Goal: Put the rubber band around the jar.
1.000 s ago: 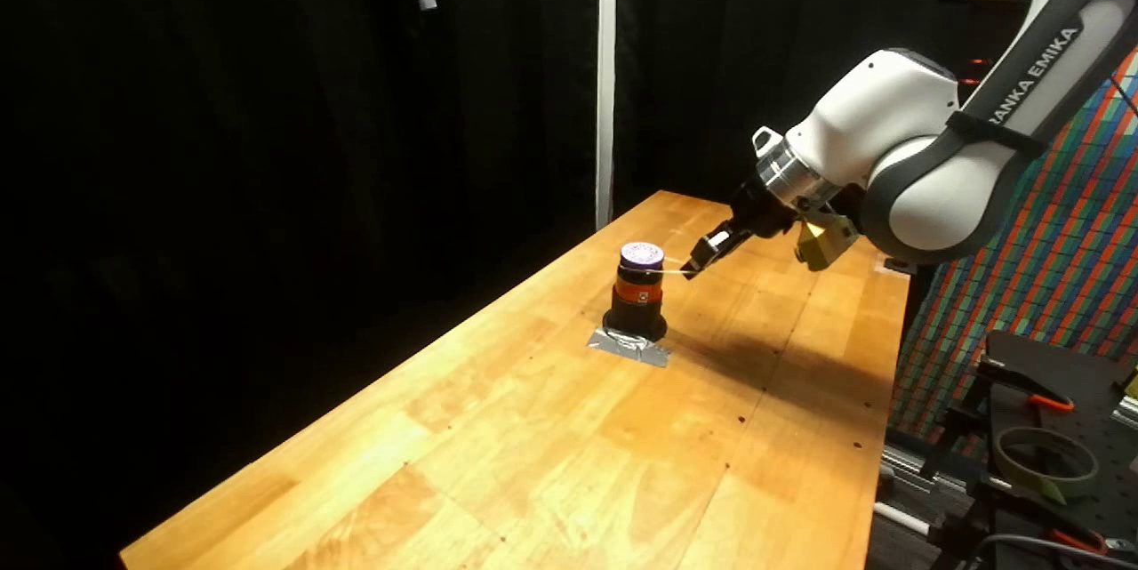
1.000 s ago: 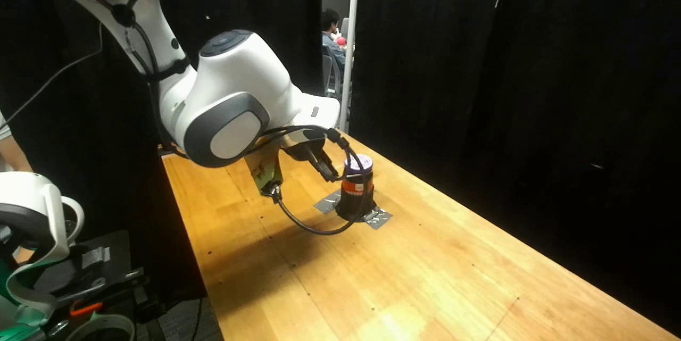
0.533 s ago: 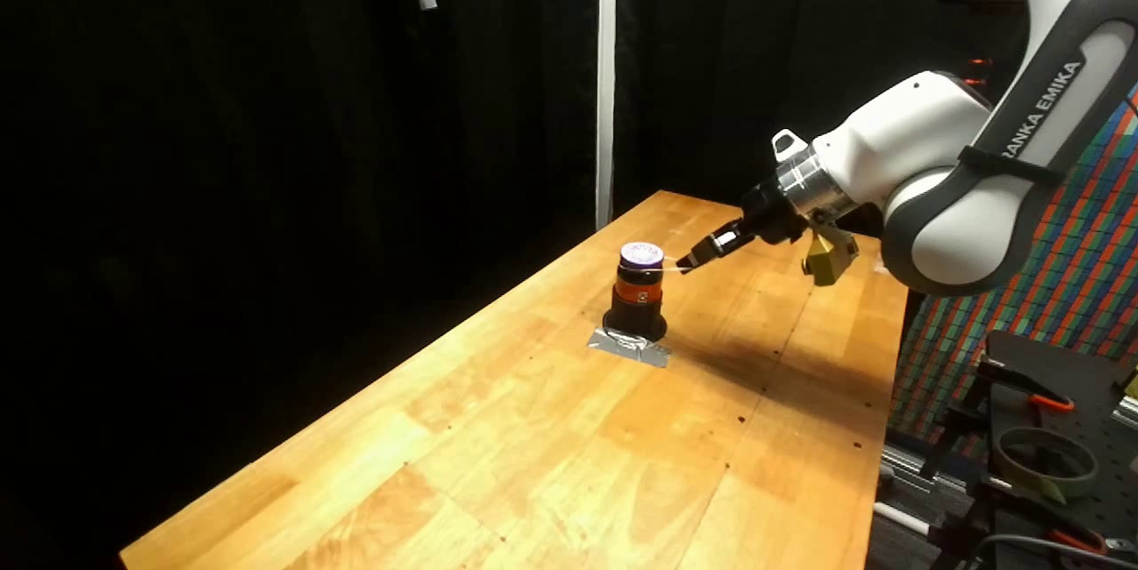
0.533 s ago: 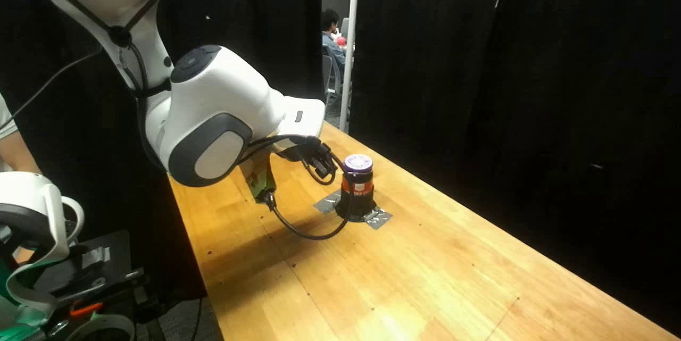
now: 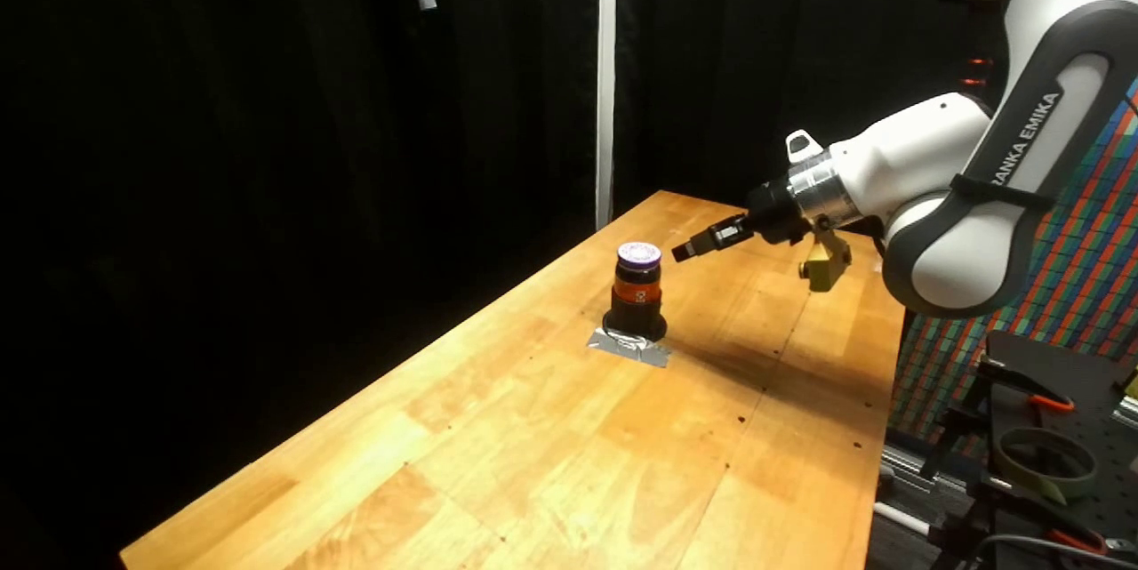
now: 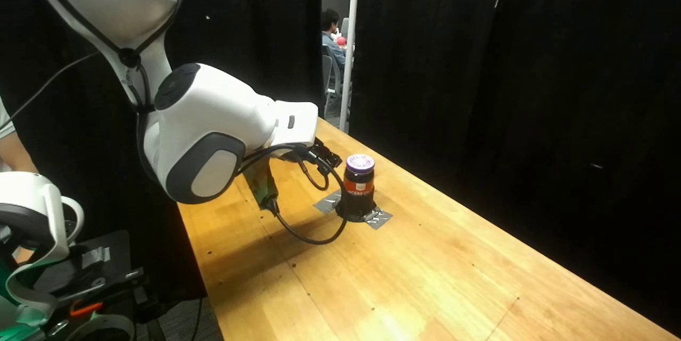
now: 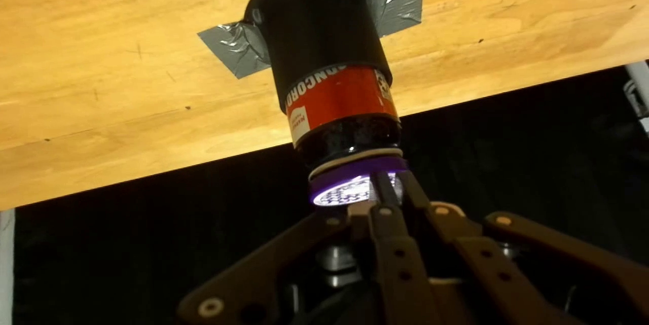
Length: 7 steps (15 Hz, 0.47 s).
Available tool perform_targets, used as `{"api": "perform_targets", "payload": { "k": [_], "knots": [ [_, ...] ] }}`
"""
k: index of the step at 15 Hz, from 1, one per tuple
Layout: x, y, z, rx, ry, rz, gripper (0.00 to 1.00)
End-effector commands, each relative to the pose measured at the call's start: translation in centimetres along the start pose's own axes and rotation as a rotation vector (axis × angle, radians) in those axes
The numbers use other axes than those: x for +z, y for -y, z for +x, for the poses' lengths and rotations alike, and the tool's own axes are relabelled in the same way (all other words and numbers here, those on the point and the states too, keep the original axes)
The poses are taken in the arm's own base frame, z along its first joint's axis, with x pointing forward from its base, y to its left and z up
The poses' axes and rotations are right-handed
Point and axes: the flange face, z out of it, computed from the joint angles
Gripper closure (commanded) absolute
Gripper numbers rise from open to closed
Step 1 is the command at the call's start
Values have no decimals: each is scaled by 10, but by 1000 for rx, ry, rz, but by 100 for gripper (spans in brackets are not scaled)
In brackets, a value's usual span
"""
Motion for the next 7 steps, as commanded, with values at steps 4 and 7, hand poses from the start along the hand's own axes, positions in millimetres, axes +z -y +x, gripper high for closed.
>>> {"api": "perform_targets", "payload": {
  "k": [4, 7],
  "knots": [
    [1, 0, -4, 2, -2, 3, 63],
    [2, -1, -5, 2, 9, 1, 65]
  ]
}}
